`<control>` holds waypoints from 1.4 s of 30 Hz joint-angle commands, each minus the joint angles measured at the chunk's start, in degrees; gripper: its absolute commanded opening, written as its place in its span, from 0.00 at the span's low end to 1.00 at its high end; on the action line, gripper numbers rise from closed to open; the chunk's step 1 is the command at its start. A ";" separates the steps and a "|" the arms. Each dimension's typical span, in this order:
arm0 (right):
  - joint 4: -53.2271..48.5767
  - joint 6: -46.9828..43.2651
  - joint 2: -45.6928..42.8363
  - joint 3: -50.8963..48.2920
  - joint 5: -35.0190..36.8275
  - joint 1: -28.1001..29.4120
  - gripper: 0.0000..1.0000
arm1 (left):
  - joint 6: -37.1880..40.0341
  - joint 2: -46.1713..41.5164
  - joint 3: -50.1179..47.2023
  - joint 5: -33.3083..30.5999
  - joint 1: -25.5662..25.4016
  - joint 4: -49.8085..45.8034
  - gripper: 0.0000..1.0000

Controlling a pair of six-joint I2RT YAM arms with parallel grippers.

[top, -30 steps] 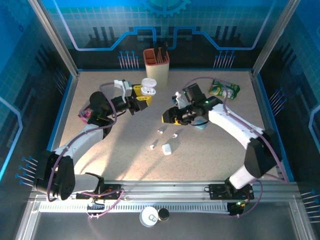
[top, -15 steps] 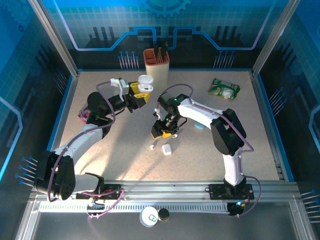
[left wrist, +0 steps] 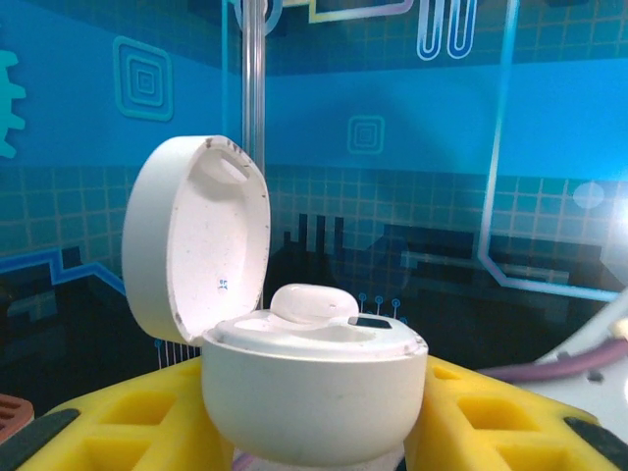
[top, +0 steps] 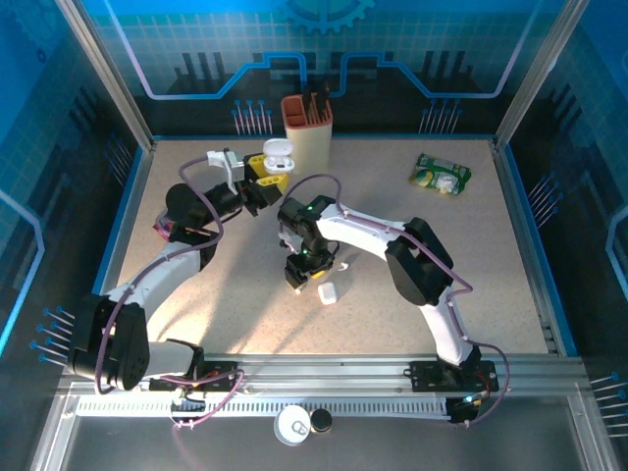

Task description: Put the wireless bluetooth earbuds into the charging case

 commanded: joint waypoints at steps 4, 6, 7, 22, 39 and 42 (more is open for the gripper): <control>-5.13 -1.56 5.06 5.73 7.53 3.04 0.60 | -1.85 0.61 1.04 -1.03 0.61 4.90 0.45; -6.18 -1.77 6.27 7.16 8.75 3.66 0.62 | -2.00 0.70 1.08 -1.03 0.60 5.05 0.45; -6.86 -1.78 6.97 8.09 9.40 3.93 0.63 | -2.03 0.69 1.04 -1.06 0.61 5.19 0.45; -14.92 -1.87 15.34 17.54 22.50 7.83 0.63 | -2.29 0.95 1.17 -0.88 0.78 5.45 0.45; -14.47 -1.94 5.46 6.58 28.32 4.50 0.61 | -2.47 0.97 1.32 -0.71 1.12 5.42 0.45; -14.29 -2.59 4.34 5.80 28.25 3.16 0.61 | -2.47 1.05 1.19 -0.76 1.20 5.50 0.44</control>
